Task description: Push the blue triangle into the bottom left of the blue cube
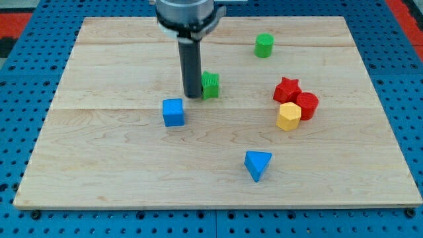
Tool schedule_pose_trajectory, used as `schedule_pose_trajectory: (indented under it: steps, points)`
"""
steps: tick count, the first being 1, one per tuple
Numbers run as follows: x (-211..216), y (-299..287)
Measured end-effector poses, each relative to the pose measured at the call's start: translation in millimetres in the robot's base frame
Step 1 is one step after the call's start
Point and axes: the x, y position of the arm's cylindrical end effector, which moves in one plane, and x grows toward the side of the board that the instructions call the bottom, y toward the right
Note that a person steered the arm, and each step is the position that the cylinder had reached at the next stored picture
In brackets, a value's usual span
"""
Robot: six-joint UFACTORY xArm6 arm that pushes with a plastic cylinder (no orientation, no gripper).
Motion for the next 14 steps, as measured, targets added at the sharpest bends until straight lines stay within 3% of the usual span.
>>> schedule_pose_trajectory:
  steps: [2,3,4,5,6,7,8,9,11,12,14]
  points:
    - [-38,110]
    - [-74,121]
    - [-22,66]
    - [46,67]
    - [97,138]
    - [172,165]
    - [207,122]
    - [148,29]
    - [199,49]
    - [183,107]
    - [125,-8]
